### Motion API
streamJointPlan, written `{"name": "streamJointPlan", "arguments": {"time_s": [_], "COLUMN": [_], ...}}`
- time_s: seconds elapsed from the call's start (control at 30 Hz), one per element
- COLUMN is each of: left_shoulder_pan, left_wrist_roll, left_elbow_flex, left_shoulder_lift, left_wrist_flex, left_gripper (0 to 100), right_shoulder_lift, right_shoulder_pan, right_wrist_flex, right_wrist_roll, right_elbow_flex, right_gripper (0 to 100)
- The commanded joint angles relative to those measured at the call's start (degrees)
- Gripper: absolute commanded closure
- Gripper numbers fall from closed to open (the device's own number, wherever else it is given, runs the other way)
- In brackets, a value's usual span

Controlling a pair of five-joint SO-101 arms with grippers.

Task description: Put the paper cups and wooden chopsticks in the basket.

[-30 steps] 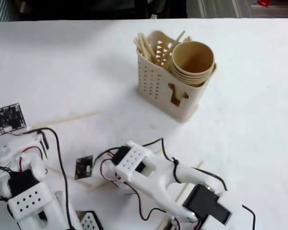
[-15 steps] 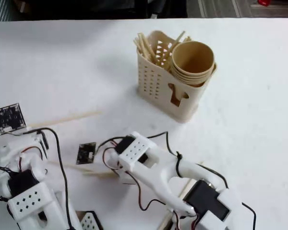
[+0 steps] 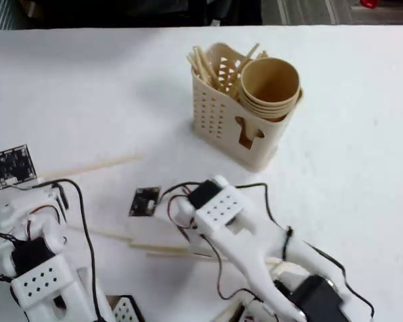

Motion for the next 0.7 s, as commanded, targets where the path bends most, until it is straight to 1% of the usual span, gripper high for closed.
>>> {"name": "streamJointPlan", "arguments": {"time_s": [0.0, 0.13, 0.23, 0.33, 0.5, 0.67], "left_shoulder_pan": [-0.5, -0.5, -0.5, -0.5, -0.5, -0.5], "left_wrist_roll": [-0.4, -0.4, -0.4, -0.5, -0.5, -0.5], "left_elbow_flex": [-0.4, -0.4, -0.4, -0.3, 0.4, 0.4], "left_shoulder_lift": [-1.0, -1.0, -1.0, -0.9, -1.1, -1.1], "left_wrist_flex": [-1.1, -1.1, -1.1, -1.1, -1.6, -1.6], "left_gripper": [80, 80, 80, 80, 80, 80], "right_shoulder_lift": [-4.5, -4.7, -5.1, -5.1, -5.1, -4.6], "right_shoulder_pan": [0.2, -2.9, -6.3, -7.8, -7.6, -6.2], "right_wrist_flex": [1.5, 1.1, -0.7, -3.1, -8.7, -19.2], "right_wrist_roll": [0.5, 0.1, 0.0, 0.0, 0.0, 0.0], "right_elbow_flex": [0.3, 2.6, 5.9, 9.0, 14.0, 19.3], "right_gripper": [98.1, 96.3, 88.3, 82.4, 81.3, 81.5]}}
